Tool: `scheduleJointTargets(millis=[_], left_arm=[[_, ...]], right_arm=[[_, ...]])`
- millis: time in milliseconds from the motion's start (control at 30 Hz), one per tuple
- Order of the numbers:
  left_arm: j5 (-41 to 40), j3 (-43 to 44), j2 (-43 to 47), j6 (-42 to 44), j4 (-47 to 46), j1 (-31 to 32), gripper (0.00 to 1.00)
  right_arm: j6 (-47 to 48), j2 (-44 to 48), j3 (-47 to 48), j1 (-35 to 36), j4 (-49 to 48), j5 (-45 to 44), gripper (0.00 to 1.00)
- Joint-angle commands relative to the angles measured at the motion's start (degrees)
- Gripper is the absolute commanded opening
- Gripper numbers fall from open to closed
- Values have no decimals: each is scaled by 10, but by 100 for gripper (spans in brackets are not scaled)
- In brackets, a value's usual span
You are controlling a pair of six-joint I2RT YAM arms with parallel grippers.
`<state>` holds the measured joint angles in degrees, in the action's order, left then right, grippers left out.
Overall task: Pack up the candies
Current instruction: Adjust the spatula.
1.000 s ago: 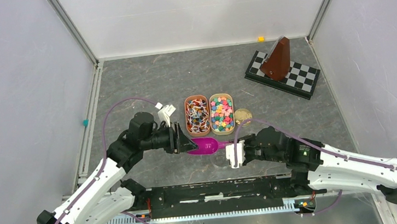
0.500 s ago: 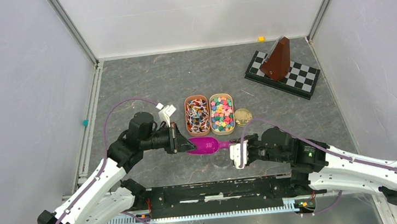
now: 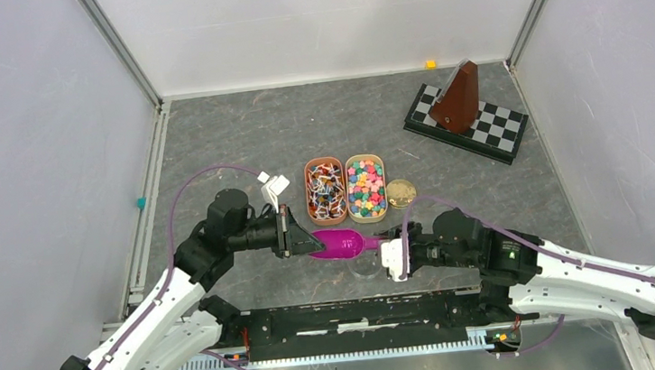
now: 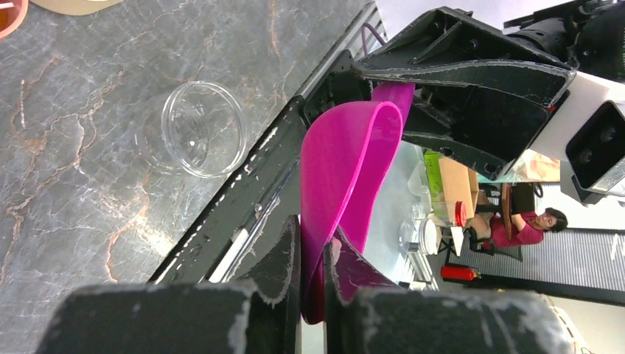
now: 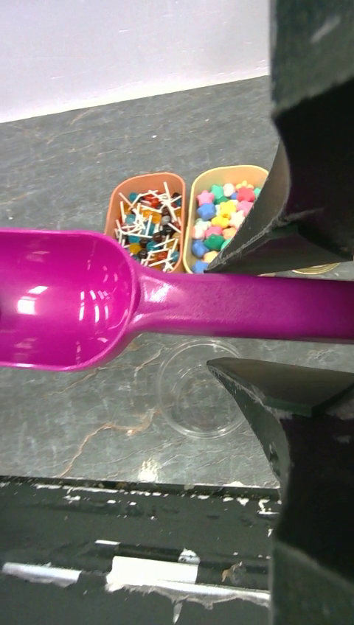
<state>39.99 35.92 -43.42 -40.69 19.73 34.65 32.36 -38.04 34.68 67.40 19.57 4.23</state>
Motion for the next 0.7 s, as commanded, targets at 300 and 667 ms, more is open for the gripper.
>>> scheduleJointTargets(millis=[300, 667], left_arm=[[56, 12, 17, -37, -54, 2, 2], [64, 10, 17, -46, -68, 2, 2]], right_arm=[[-32, -33, 41, 3, -70, 43, 54], [-48, -52, 31, 3, -106, 36, 48]])
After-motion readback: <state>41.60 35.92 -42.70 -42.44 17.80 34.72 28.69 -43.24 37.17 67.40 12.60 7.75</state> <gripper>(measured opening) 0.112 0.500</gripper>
